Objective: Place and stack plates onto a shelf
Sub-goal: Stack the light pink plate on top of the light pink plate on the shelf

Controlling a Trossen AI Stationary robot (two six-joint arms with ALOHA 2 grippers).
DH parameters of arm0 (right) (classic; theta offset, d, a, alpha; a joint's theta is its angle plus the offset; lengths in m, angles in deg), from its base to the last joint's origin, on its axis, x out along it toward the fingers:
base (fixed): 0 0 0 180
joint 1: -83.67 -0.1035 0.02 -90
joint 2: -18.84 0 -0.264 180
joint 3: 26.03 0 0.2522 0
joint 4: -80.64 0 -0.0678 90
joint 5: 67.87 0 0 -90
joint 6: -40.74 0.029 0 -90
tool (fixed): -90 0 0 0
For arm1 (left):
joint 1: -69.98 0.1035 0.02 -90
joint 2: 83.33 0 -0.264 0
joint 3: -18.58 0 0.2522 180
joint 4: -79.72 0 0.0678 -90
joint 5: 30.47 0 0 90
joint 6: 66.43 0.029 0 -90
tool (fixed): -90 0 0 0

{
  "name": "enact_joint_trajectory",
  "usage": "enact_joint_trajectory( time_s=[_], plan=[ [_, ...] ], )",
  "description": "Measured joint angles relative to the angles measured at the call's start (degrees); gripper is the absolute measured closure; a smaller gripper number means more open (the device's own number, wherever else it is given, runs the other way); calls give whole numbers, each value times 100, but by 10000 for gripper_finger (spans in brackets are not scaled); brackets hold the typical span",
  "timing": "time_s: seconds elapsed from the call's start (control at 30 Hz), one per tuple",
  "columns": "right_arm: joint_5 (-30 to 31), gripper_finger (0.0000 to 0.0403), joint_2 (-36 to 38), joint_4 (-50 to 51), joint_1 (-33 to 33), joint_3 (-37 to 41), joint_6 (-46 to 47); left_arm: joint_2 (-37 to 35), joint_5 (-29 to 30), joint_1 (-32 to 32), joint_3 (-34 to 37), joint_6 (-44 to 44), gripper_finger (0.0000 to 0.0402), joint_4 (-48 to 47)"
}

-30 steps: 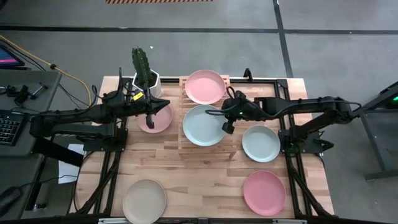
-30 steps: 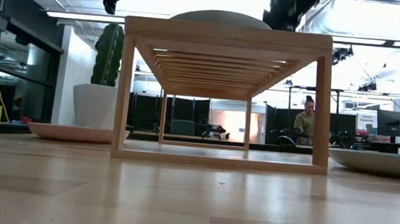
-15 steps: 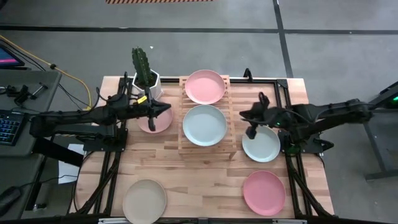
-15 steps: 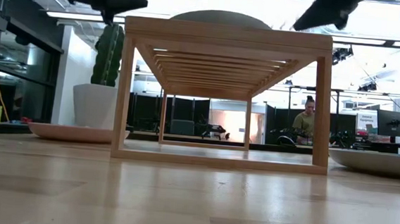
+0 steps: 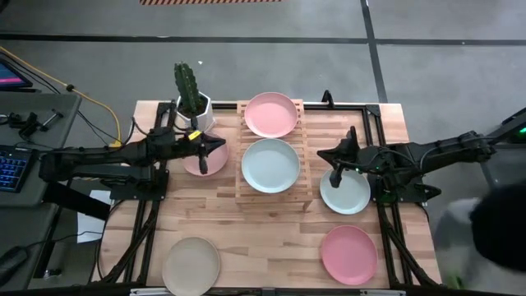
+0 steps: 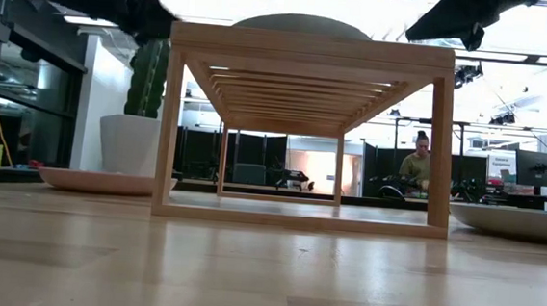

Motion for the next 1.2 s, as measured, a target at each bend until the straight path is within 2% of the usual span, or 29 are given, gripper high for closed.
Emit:
enact_joint_trajectory(
  time_s=[0.27,0.5,0.7,0.8,1.0,1.2],
  plan=[
    [-2,403,-20,-4,0,0,2,0,-17,-301,0,-517,296,-1398],
    [-2,403,-28,-2,0,0,2,426,532,-857,-2,-1281,232,-2372],
    [-2,402,-28,-1,0,0,44,1270,1505,-1087,-2,-1746,224,-2647],
    [-2,402,-28,-2,2,0,46,1755,1784,-1086,-2,-1953,224,-2707],
    [-2,402,-28,-4,2,0,61,2502,1750,-1088,-7,-2305,224,-2714],
    [-2,402,-31,-3,2,0,59,2801,1480,-1088,-13,-2333,224,-2701]
  ],
)
